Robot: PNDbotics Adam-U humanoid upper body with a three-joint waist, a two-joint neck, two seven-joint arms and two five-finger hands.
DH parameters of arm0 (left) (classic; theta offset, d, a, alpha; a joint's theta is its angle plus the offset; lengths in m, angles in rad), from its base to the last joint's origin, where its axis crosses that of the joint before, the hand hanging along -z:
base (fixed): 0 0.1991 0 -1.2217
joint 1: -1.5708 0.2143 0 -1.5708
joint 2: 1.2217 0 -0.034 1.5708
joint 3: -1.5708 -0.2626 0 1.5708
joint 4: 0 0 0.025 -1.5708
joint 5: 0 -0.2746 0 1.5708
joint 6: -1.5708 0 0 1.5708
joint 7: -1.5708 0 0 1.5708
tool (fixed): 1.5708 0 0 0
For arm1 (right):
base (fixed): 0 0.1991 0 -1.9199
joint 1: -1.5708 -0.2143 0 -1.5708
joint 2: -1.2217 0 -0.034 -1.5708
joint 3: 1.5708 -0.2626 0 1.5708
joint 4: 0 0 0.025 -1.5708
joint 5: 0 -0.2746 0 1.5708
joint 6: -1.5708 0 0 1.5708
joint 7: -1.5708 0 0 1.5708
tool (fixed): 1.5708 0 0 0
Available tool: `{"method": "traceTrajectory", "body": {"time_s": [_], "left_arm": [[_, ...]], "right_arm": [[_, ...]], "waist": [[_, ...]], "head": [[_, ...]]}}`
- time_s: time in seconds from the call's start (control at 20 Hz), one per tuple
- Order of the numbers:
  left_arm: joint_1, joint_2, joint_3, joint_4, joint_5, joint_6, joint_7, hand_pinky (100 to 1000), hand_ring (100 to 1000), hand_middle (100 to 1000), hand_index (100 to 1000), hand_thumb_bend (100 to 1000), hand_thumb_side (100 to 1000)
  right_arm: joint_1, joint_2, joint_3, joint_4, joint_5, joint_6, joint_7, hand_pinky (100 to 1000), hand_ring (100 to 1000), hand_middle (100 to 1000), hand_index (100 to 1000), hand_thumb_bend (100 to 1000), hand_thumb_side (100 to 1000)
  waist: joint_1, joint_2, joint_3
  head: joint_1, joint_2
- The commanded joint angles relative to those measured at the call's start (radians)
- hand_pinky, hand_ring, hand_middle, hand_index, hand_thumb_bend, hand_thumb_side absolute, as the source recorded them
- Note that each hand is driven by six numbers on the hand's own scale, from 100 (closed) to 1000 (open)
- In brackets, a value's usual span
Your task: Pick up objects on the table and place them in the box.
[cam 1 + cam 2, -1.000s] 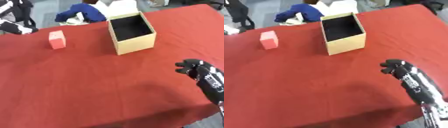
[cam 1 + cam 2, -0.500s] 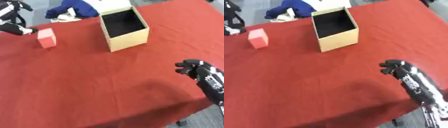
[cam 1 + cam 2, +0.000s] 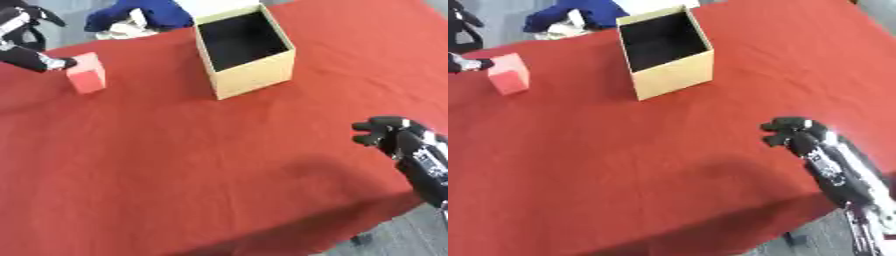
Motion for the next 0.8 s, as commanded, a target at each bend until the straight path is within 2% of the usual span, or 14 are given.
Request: {"method": "traceTrajectory", "body": {"time_s": [0.05,0.3,0.35,0.4,0.8], "left_arm": [[-0.018,0.034,0.014,0.002,-0.021,0.006,0.005,951,1000,833,835,552,313],[-0.017,0.033,0.016,0.012,-0.036,0.006,0.012,951,1000,833,835,552,315],[-0.017,0.032,0.016,0.013,-0.038,0.006,0.013,950,1000,833,835,684,153],[-0.016,0.03,0.015,0.016,-0.042,0.007,0.011,949,1000,832,836,556,329],[-0.014,0.02,0.014,0.027,-0.084,0.017,0.013,940,1000,826,835,563,327]], "right_arm": [[-0.014,-0.015,0.001,-0.015,0.006,-0.001,0.003,841,874,565,819,100,640],[-0.016,-0.015,0.001,-0.016,0.008,-0.002,0.003,841,874,565,819,100,640],[-0.016,-0.015,0.001,-0.016,0.008,-0.002,0.003,842,874,565,820,100,611],[-0.018,-0.015,0.002,-0.016,0.009,-0.003,0.004,842,874,565,820,100,640],[-0.022,-0.013,0.003,-0.017,0.013,-0.008,0.008,842,875,565,820,100,641]], "waist": [[-0.003,-0.009,-0.004],[-0.001,-0.004,-0.009],[-0.001,-0.004,-0.009],[0.0,0.001,-0.011],[-0.002,0.018,-0.018]], "head": [[0.006,0.005],[0.007,0.005],[0.007,0.005],[0.007,0.005],[0.007,0.005]]}}
